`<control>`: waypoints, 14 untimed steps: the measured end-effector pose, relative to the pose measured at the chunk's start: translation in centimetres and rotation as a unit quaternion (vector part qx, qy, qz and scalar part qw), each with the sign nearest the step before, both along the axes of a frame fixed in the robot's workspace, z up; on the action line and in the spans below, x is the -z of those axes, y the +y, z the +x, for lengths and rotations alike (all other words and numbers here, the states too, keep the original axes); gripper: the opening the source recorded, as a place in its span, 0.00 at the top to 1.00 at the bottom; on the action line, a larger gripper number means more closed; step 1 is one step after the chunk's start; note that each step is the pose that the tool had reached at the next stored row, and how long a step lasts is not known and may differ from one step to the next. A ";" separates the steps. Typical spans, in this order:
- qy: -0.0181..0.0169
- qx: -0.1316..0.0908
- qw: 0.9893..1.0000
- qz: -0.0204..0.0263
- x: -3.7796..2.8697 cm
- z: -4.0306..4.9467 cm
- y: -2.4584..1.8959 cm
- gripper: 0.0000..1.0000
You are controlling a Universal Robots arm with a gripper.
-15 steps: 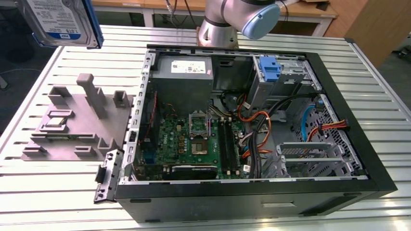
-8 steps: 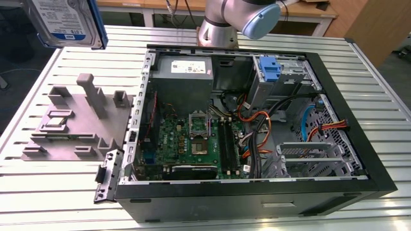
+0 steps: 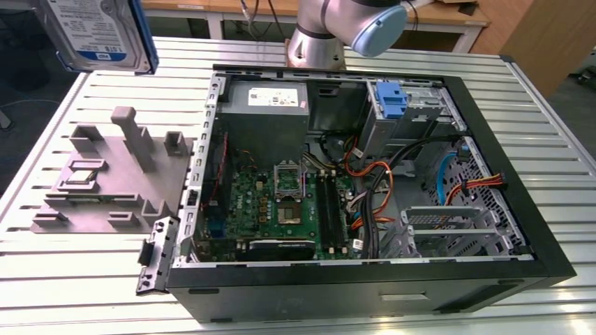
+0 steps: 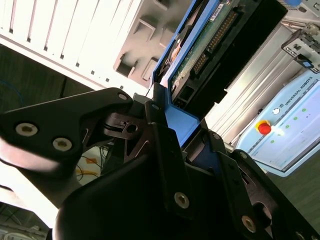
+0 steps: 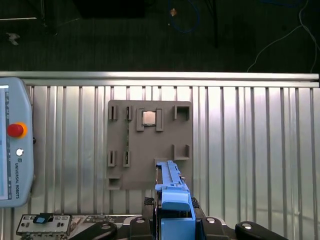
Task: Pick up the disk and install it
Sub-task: 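Pick up the disk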
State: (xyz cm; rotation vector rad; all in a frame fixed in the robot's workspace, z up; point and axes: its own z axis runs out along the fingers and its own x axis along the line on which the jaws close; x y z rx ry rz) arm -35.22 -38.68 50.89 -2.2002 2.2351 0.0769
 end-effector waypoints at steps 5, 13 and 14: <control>-0.004 0.000 1.000 0.000 0.23 1.42 0.01 0.63; -0.005 0.000 1.000 0.000 0.40 2.93 -0.67 0.63; -0.005 0.000 1.000 0.000 0.42 2.99 -0.93 0.63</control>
